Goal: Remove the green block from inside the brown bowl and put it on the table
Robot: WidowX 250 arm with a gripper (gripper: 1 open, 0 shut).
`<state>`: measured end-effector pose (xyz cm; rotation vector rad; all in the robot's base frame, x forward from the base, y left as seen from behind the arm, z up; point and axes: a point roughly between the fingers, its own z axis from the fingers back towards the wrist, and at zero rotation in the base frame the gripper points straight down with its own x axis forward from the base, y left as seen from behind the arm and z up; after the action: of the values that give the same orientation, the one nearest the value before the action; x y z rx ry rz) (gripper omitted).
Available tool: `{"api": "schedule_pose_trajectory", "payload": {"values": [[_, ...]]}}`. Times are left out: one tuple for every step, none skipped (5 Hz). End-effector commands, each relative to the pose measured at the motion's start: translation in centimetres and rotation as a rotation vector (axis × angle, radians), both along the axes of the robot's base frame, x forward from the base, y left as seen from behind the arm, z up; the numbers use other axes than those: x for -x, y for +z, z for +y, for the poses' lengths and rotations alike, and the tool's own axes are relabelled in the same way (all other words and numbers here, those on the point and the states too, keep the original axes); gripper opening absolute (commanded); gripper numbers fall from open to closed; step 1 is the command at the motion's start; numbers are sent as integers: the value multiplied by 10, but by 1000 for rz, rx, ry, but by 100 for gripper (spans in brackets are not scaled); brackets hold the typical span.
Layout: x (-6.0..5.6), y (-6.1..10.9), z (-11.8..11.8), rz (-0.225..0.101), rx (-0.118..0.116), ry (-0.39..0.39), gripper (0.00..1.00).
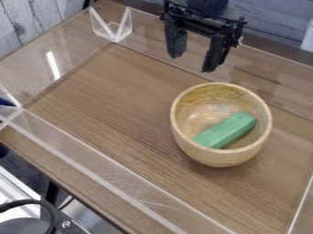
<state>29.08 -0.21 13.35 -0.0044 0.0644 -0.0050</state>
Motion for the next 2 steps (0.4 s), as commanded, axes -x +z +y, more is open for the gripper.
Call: {"api": "schedule_pose_trajectory", "payload": {"values": [[3,-6,-13,8,6,-43,100],[9,-20,-25,20,17,-89,100]]}}
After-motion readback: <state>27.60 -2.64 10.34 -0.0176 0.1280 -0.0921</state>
